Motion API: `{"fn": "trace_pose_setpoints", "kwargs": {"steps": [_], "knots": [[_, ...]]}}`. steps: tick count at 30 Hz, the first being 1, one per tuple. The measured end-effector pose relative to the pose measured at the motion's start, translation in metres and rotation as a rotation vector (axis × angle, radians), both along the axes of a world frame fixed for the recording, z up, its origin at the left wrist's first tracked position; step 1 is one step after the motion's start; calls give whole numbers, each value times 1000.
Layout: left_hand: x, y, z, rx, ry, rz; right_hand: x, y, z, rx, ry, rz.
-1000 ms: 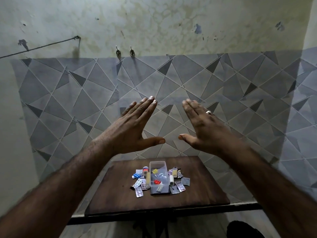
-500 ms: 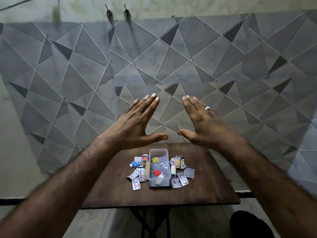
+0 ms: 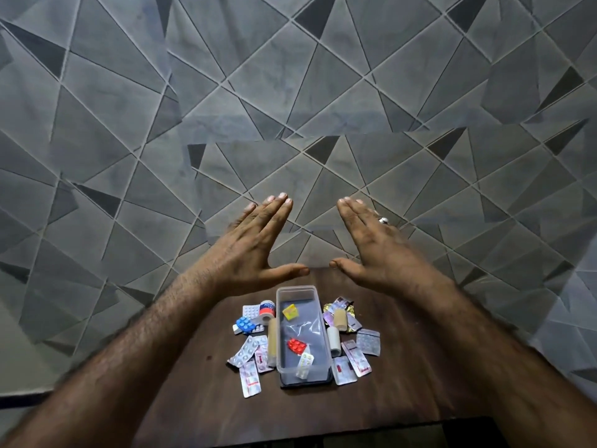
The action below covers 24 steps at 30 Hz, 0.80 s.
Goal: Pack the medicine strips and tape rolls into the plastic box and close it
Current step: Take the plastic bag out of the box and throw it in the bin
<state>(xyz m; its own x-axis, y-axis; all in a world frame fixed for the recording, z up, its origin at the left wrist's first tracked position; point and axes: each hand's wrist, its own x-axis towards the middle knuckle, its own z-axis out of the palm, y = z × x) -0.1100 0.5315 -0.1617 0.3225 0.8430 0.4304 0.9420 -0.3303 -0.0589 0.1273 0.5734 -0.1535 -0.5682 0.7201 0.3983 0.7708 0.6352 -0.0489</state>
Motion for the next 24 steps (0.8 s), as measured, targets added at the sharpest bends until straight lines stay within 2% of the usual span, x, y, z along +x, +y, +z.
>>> {"fn": "trace_pose_setpoints", "kwargs": {"steps": [9, 24], "knots": [[-37, 78, -56, -123, -22, -17, -39, 63, -51, -124, -28, -20], [-39, 170, -141, -298, -74, 67, -52, 176, -134, -322, -63, 25]]}}
